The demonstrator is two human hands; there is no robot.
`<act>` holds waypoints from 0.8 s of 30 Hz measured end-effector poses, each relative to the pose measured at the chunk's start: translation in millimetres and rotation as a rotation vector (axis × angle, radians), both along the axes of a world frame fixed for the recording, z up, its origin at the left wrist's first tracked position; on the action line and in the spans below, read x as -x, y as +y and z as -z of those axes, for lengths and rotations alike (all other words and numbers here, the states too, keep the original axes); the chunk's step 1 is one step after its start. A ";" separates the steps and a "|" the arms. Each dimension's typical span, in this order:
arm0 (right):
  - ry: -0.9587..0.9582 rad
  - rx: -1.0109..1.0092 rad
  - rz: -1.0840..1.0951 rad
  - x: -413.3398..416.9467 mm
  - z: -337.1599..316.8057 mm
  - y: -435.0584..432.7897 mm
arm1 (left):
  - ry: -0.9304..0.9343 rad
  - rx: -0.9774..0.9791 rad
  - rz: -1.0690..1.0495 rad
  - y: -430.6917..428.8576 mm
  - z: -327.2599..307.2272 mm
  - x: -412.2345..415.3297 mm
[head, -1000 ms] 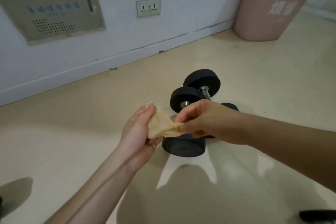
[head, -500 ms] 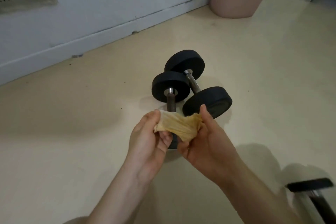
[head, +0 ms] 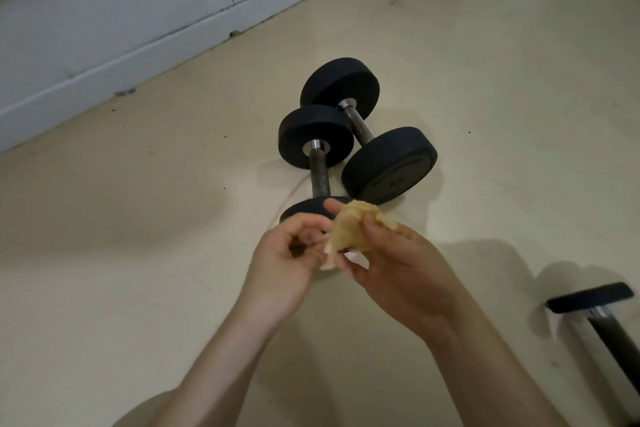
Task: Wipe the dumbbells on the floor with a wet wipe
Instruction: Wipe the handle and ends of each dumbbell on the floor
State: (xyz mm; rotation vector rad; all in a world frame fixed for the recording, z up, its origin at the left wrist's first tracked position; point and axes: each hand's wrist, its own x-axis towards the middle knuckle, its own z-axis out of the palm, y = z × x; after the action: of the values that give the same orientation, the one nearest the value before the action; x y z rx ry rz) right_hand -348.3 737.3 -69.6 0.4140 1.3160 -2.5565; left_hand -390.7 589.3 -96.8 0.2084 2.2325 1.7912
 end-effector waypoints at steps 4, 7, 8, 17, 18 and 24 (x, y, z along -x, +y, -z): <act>-0.053 -0.080 0.058 7.3 3.9 -10.9 | -0.008 -0.171 -0.065 -5.6 -18.5 -4.7; -0.030 -0.208 0.057 5.0 0.0 -15.9 | -0.343 -0.499 0.003 -11.6 -26.8 -4.6; -0.033 -0.279 0.065 3.5 -0.6 -16.8 | -0.304 -0.444 -0.008 -11.5 -26.8 -4.7; -0.242 -0.528 0.023 2.8 5.9 0.8 | -0.034 0.024 0.029 -8.6 -12.8 3.8; -0.236 -0.586 -0.054 4.6 3.9 3.6 | 0.010 0.096 0.044 -8.5 -11.7 6.9; -0.192 -0.831 -0.005 20.1 -1.5 30.0 | 0.341 0.452 0.252 11.1 2.3 46.1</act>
State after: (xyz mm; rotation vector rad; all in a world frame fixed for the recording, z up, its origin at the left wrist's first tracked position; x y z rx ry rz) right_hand -368.4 767.3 -68.1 0.7607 2.2273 -1.7820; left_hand -436.8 600.4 -99.2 0.7067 2.6287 1.1542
